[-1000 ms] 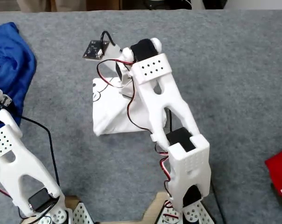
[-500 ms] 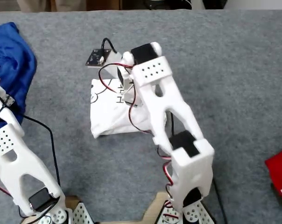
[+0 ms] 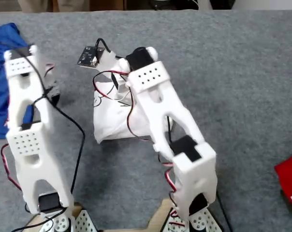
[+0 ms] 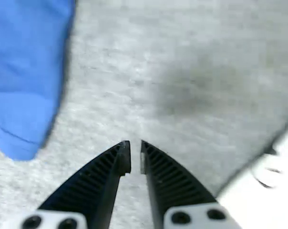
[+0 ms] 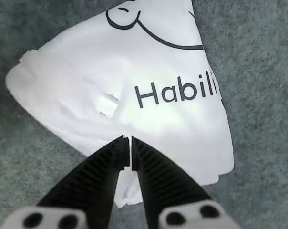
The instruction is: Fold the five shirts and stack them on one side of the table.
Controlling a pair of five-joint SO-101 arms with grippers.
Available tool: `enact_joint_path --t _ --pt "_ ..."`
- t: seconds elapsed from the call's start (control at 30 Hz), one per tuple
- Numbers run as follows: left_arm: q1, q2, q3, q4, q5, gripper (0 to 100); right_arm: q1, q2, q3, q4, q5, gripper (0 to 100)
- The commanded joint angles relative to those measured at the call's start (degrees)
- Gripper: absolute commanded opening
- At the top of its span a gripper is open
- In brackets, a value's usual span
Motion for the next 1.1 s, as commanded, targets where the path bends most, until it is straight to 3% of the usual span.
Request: enact_joint_path --t 0.0,0.4,0.67,1.07 --pt "2.55 -7.34 0.53 0.62 3.96 4 -0.75 5.05 -6.46 -1.05 -0.44 0.6" --pt "11.34 -7.43 7.65 0.26 4.84 4 3.47 13.58 -12.79 7.03 0.18 0.5" --pt "10.99 -7.25 8.09 -1.14 4.84 4 3.65 9.63 -8.31 10.81 2.9 0.5" --pt "3.96 -4.35 5.8 -5.63 5.1 4 3.82 -3.74 10.95 10.73 2.55 0.5"
